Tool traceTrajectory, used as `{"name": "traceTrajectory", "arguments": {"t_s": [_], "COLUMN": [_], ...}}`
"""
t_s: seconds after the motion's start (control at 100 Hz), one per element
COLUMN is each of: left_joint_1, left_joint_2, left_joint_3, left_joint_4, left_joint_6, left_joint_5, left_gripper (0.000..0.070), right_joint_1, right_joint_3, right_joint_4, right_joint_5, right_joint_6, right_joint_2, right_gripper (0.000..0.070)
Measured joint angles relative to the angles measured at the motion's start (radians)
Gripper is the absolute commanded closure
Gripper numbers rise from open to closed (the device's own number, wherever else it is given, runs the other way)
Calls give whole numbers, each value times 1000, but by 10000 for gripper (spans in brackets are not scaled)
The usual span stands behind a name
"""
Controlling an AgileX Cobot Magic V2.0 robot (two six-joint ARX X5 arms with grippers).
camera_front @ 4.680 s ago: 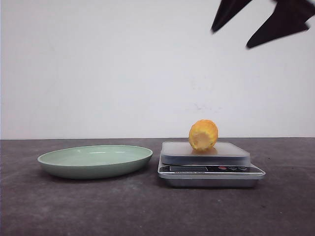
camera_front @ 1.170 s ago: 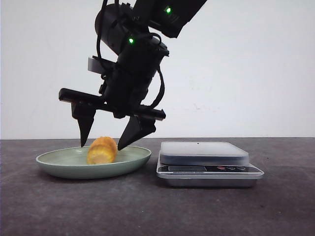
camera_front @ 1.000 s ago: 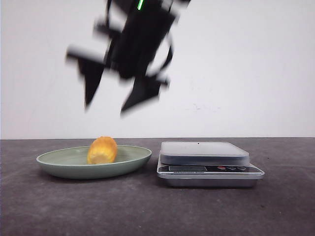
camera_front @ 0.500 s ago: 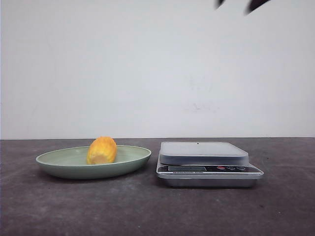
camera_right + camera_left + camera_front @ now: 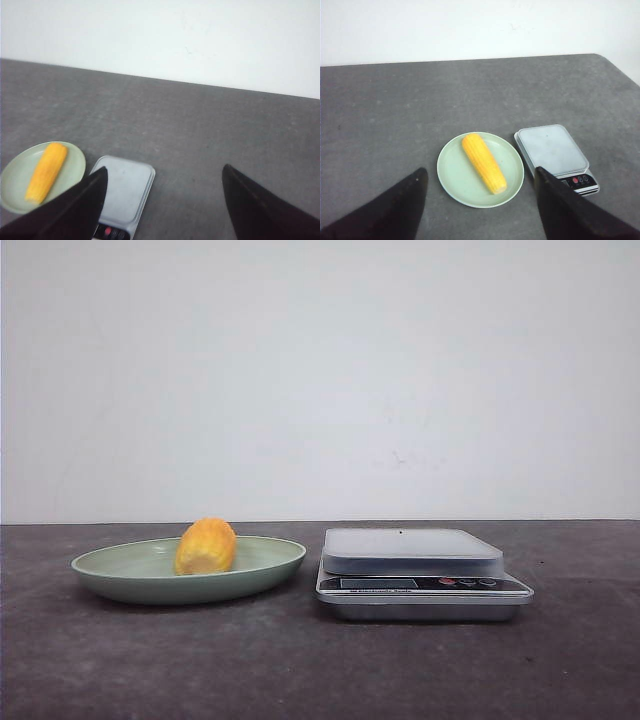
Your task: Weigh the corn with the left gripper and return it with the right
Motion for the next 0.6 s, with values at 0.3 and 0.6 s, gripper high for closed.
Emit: {"name": "traceTrajectory", "arguments": {"t_s": [0.3, 0.6], "left_joint_1": [0, 0], "left_joint_2": [-13, -97], "left_joint_3": [-31, -158], "left_joint_4": [-23, 98], "left_joint_6": [1, 7], "left_joint_5": [0, -3], "left_gripper": [448, 693], "right_joint_1": [3, 3], "right_joint_3": [-126, -233], "right_joint_4": [-70, -62], "right_joint_5": [2, 51], "right_joint_6": [11, 26], "right_joint_2": [-257, -336], "right_gripper": [700, 694]}}
